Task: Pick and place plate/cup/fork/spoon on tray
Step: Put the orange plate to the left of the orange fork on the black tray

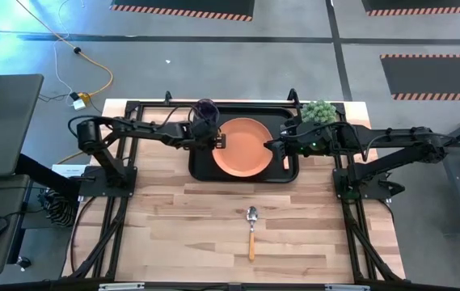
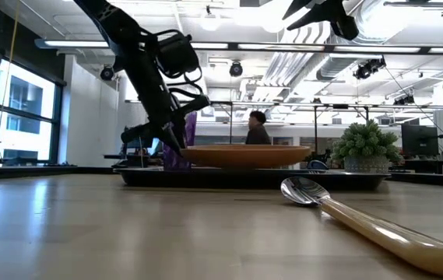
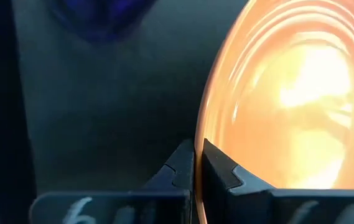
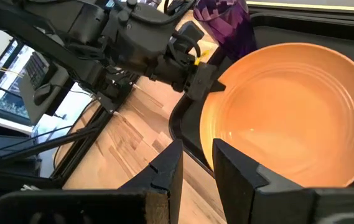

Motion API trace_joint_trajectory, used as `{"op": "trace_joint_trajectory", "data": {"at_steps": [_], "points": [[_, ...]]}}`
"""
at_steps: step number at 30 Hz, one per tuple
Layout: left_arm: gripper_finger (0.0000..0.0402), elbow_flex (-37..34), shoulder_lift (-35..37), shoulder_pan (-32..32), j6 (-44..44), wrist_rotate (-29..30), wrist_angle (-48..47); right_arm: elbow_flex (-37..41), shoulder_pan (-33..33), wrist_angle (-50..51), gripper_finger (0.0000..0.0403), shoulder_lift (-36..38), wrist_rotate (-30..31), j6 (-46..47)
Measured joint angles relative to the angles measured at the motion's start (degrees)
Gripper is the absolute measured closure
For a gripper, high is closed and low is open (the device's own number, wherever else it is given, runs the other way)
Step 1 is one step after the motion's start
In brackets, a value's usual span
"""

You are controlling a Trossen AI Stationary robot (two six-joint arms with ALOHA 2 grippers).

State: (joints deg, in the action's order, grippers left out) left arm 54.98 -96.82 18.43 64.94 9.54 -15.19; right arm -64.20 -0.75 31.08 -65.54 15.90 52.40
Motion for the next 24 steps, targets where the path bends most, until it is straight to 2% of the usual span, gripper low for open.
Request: {"op": "trace_joint_trajectory", "data": {"at_steps": [10, 14, 24], "points": [[0.0401, 0.0, -0.26, 1.61, -1.57, -0.87, -0.38, 0.0, 0.0, 0.01, 0.0324, 0.0, -0.04, 0.0], [0.0401, -0.02, -1.8, 2.28, -1.56, -3.08, -0.47, 0.0, 0.0, -0.01, 0.0324, 0.0, -0.04, 0.0], [0.0401, -0.02, -2.23, 2.78, -1.5, -2.13, 1.47, 0.0, 0.0, -0.01, 0.0324, 0.0, -0.04, 0.01]]}}
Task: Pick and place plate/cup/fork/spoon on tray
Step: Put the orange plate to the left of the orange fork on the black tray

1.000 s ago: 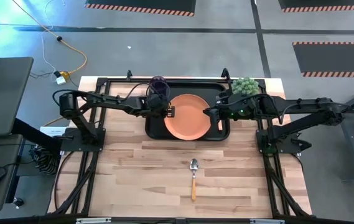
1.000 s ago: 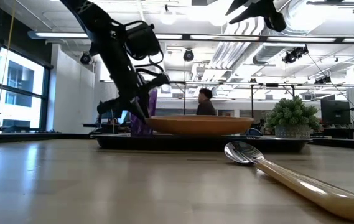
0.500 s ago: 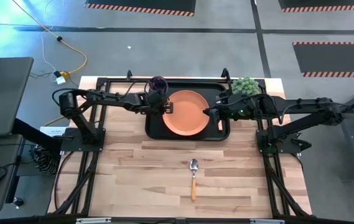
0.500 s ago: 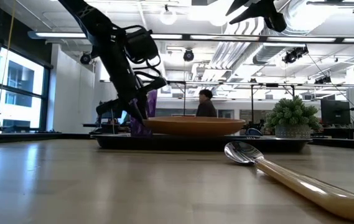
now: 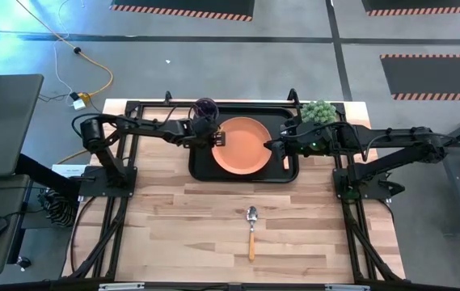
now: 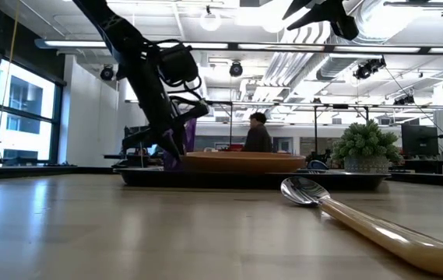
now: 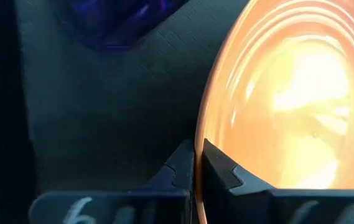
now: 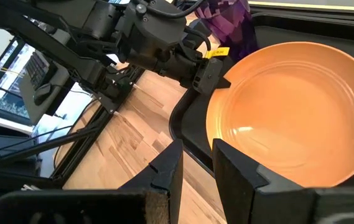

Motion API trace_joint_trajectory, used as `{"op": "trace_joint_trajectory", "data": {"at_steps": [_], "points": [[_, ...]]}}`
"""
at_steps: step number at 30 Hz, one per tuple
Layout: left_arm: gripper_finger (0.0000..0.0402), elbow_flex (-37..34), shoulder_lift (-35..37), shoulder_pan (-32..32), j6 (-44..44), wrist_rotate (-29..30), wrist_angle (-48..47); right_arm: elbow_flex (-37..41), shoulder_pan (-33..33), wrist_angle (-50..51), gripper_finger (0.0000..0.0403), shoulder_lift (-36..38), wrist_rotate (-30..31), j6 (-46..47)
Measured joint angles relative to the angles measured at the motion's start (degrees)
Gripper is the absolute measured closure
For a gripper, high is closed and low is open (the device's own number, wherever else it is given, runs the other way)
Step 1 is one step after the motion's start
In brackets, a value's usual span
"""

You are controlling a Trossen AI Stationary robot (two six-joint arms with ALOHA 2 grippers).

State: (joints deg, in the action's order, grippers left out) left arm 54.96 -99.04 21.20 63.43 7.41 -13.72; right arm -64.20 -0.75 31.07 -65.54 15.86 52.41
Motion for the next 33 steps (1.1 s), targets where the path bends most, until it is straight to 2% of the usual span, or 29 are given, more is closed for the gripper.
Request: {"op": "trace_joint_trajectory", "data": {"at_steps": [21, 33], "points": [[0.0385, 0.04, -1.4, 0.98, -0.67, -2.85, 0.42, 0.0, 0.0, -0.02, 0.0324, 0.0, 0.0, 0.02], [0.0385, 0.04, -1.4, 1.93, -4.53, -5.93, 1.91, 0.0, 0.0, -0.02, 0.0324, 0.0, 0.0, 0.21]]}}
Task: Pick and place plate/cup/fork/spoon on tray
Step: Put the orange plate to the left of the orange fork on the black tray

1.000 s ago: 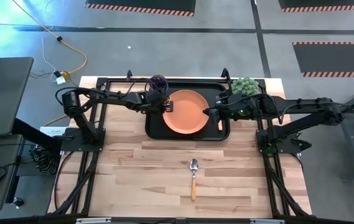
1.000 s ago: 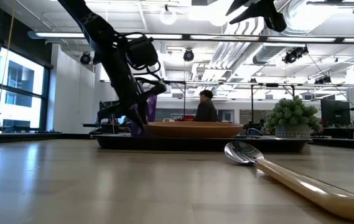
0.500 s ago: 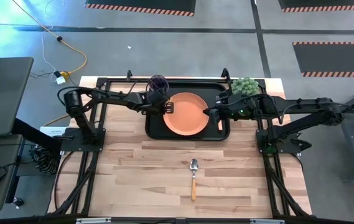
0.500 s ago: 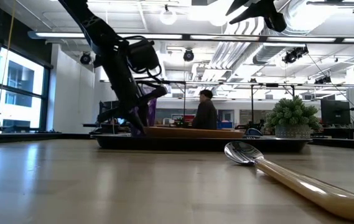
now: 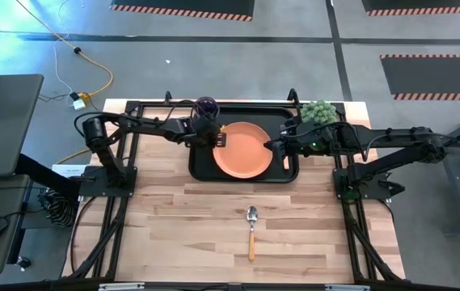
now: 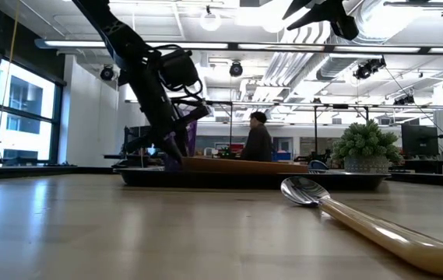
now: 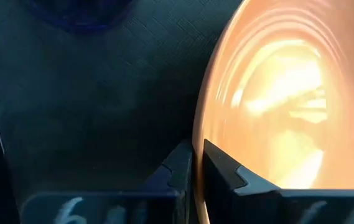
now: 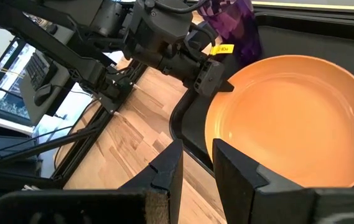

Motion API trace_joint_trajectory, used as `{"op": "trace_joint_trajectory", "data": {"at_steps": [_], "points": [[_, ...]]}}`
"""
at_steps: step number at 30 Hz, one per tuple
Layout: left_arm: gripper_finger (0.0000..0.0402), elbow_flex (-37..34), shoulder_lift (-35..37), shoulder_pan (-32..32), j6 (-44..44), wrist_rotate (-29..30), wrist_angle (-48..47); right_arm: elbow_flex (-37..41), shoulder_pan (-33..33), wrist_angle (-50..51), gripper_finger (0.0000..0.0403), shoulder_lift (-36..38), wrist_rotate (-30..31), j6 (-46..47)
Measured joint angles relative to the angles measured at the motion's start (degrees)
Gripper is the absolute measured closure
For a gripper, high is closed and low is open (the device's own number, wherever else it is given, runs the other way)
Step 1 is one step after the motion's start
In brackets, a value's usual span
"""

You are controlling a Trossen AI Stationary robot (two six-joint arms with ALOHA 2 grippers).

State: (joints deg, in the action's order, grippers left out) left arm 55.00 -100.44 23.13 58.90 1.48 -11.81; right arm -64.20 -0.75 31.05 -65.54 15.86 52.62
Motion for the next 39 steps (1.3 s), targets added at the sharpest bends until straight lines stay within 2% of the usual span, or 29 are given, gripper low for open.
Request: {"op": "trace_joint_trajectory", "data": {"at_steps": [26, 31, 39], "points": [[0.0384, -0.04, 0.11, 0.89, 2.4, 0.59, -0.89, 0.0, 0.0, 0.0, 0.0324, 0.0, -2.56, -0.66], [0.0384, -0.04, 0.11, 1.98, 0.58, -2.75, 0.2, 0.0, 0.0, -0.01, 0.0324, 0.0, -2.64, -1.23], [0.0384, -0.04, 0.11, 2.74, 0.46, -4.2, 0.12, 0.0, 0.0, 0.0, 0.0324, 0.0, -2.82, -1.68]]}}
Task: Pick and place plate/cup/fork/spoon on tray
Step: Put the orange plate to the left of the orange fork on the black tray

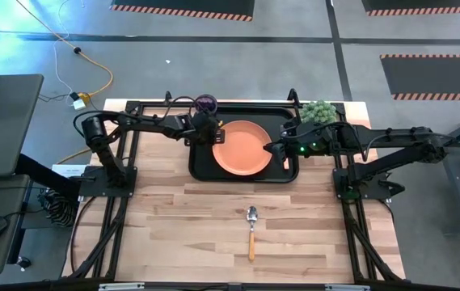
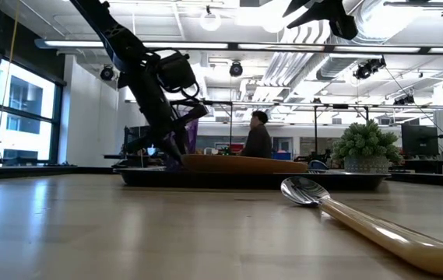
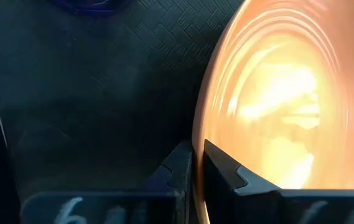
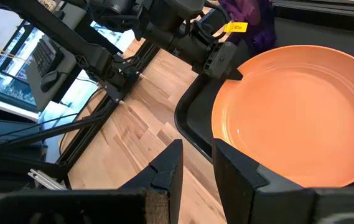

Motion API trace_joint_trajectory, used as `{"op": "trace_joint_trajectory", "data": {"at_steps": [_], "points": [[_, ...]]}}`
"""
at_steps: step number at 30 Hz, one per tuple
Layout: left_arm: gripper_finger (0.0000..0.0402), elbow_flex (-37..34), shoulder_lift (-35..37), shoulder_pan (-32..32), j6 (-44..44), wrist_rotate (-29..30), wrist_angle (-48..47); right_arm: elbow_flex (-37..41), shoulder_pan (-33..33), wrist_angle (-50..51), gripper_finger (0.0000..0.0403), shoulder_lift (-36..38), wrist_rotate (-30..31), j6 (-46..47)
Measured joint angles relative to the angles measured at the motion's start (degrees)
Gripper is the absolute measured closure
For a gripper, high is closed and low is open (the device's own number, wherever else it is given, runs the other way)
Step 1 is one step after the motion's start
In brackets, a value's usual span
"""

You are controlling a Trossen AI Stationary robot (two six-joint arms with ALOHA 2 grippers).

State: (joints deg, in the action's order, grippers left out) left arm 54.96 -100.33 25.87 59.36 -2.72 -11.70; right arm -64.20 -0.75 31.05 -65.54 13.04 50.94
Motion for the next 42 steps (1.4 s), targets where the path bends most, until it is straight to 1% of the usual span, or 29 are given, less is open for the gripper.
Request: {"op": "trace_joint_trajectory", "data": {"at_steps": [13, 20, 25, 29, 37, 42], "points": [[0.0384, 0.0, 0.0, 0.0, -1.1, 0.27, -0.03, 0.0, 0.0, -0.02, 0.0324, 0.0, 0.0, 0.0], [0.0384, 0.0, 0.0, -0.04, -0.25, 2.74, -0.05, 0.0, 0.0, 0.0, 0.0324, 0.0, 0.01, 0.0], [0.0382, 0.0, 0.0, -0.04, -0.64, 2.95, -0.07, 0.0, 0.0, 0.0, 0.0324, 0.0, 0.01, 0.0], [0.0365, 0.0, 0.0, 0.0, -1.41, 2.27, -0.07, 0.0, 0.02, 0.0, 0.0324, 0.0, 0.02, 0.0], [0.0305, 0.0, 0.0, 0.0, -2.59, 1.46, -0.43, 0.0, 0.02, 0.0, 0.0324, 0.0, 0.02, 0.01], [0.0291, 0.0, 0.38, 0.0, -3.72, 1.44, -0.33, 0.0, 0.02, 0.0, 0.0324, 0.0, 0.02, 0.0]]}}
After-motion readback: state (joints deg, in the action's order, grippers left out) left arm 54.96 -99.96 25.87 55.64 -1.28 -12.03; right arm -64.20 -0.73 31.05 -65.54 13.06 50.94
